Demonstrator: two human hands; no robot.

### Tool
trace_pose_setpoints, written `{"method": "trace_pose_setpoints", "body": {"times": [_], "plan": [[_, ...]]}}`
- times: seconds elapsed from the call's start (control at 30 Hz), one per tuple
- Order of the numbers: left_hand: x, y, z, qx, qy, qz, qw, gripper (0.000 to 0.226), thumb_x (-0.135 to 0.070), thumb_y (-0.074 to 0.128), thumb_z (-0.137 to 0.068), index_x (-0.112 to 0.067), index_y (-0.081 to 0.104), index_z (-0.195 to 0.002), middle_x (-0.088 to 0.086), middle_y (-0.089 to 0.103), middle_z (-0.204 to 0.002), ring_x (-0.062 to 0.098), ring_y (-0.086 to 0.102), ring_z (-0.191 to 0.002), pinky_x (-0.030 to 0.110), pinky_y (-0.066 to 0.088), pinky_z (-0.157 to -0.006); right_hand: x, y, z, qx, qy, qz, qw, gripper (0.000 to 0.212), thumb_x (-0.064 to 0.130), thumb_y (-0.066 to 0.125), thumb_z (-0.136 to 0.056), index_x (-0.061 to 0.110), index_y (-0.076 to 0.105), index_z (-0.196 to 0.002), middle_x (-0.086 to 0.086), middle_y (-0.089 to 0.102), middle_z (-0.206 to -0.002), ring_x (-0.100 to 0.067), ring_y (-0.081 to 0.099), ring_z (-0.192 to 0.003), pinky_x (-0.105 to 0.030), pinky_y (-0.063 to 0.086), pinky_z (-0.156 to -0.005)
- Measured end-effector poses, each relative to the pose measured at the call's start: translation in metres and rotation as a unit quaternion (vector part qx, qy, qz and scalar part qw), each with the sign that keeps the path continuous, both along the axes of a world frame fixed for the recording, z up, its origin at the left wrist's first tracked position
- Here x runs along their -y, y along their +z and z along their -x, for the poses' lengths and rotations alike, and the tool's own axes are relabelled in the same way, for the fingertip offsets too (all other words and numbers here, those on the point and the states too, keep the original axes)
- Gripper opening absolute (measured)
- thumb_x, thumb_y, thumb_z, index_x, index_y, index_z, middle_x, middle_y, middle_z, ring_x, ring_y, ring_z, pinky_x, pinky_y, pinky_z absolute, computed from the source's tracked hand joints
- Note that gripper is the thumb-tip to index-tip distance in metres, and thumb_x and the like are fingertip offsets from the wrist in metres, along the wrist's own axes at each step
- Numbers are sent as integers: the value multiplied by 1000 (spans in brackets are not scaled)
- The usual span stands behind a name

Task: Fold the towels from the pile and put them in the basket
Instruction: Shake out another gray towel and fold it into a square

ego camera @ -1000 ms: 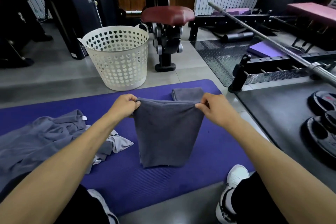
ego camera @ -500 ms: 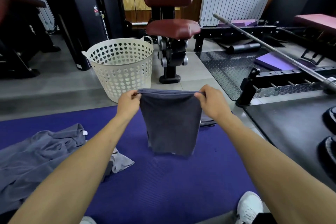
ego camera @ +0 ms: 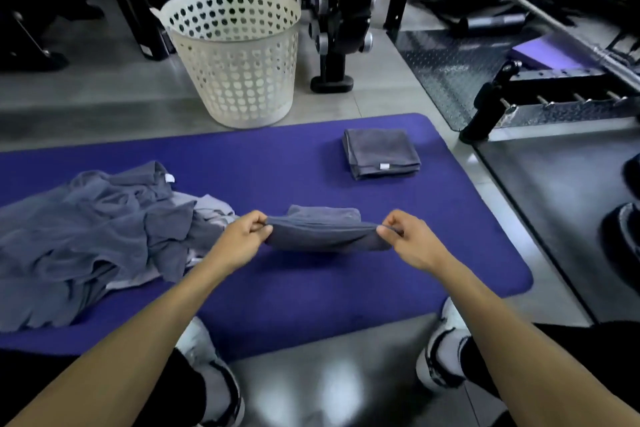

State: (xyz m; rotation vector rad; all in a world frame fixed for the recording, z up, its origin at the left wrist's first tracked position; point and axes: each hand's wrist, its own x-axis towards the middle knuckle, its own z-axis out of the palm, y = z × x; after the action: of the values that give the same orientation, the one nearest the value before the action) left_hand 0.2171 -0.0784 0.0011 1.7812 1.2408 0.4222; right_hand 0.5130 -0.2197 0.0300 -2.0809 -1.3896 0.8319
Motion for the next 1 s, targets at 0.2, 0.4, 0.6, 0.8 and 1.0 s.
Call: {"method": "trace_pose_setpoints", "body": {"times": [0.2,0.4,0.6,0.8,1.0], "plan": [[47,-51,22,-72,-34,51,995,21,-18,56,-97,-19,51,-77,-12,48,-53,7,40,-54,30,33,-60,43,-58,18,-33,-16,114,993,21,29,60,-96,16,57,-80,2,61,-68,-16,56,-65,-30,47,-65],[37,-95,11,-104,19,126,986,21,-23,57,-96,-21,52,-75,-6,56,-57,16,52,-58,36,44,-67,29,-101,25,-32,-70,144,987,24,35,58,-97,16,58,-81,1,64,-77,-14,58,-70,-23,41,-59],[2,-135,-28,-147,95,138,975,11,-28,61,-94,-21,58,-87,-1,60,-67,24,59,-76,36,49,-77,-11,-144,19,-5,-123,170,978,28,39,57,-97,13,62,-90,-4,65,-82,-24,60,-80,-35,51,-72],[-28,-174,-50,-213,117,133,961,19,-31,61,-94,-14,67,-101,-1,63,-80,15,58,-77,26,39,-72,-47,-194,4,-39,-149,177,972,16,29,61,-95,14,62,-92,-9,67,-88,-30,62,-94,-41,53,-87],[-2,-196,-46,-185,59,-94,977,30,-24,53,-97,-12,59,-124,7,61,-128,24,57,-116,38,46,-97,-38,-213,18,33,-82,80,993,41,17,53,-97,6,50,-136,-14,52,-139,-33,58,-115,-41,50,-95]]}}
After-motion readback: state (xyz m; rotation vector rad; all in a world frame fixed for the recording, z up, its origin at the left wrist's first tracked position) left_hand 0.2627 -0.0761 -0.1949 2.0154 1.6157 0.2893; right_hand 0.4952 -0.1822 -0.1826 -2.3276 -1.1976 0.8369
